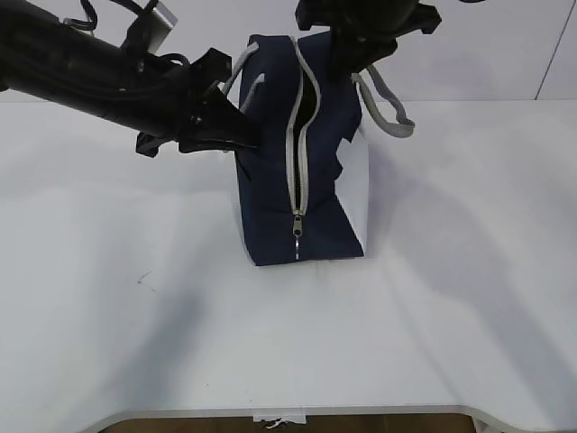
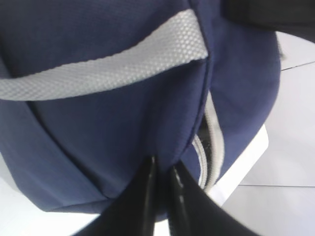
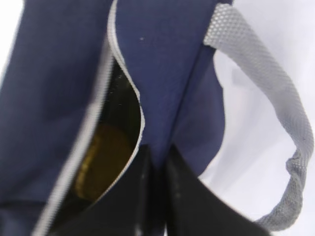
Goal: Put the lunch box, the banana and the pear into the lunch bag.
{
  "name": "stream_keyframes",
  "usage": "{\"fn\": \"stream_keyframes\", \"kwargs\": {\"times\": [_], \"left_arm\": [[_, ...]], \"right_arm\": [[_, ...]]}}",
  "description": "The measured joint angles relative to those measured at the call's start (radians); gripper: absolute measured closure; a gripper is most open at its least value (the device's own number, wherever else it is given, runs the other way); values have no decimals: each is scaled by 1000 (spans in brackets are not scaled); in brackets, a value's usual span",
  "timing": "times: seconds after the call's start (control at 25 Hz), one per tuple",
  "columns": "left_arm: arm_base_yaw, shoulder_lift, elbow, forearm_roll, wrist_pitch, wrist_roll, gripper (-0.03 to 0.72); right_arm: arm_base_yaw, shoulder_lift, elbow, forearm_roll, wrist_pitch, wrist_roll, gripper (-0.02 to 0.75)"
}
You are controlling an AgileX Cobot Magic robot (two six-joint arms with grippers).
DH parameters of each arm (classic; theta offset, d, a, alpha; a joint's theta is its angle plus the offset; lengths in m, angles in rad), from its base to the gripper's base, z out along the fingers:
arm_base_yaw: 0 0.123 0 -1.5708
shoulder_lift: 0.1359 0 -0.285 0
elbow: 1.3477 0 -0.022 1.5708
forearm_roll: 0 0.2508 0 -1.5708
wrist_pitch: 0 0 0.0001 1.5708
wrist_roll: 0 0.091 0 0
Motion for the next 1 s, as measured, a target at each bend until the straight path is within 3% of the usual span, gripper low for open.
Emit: {"fn": "stream_keyframes", "kwargs": {"times": [0.04, 0.16, 0.28, 0.4, 0.72, 1.0], "left_arm": [[-2, 1, 0, 0, -1, 2, 655], [-5, 2, -7, -2, 1, 2, 526], [-5, 2, -32, 2, 31, 2, 380], [5, 2, -65, 33, 102, 4, 332], [48, -18, -140, 128, 323, -22, 317], [63, -35, -192, 392, 433, -188, 318]], "right_arm": [[0, 4, 0, 9, 0, 0, 611], [0, 13, 0, 20, -4, 2, 331], [0, 15, 0, 36, -6, 2, 200], [0, 15, 0, 43, -6, 2, 186], [0, -110, 6, 38, -10, -49, 194], [0, -227, 63, 38, -11, -65, 197]]}}
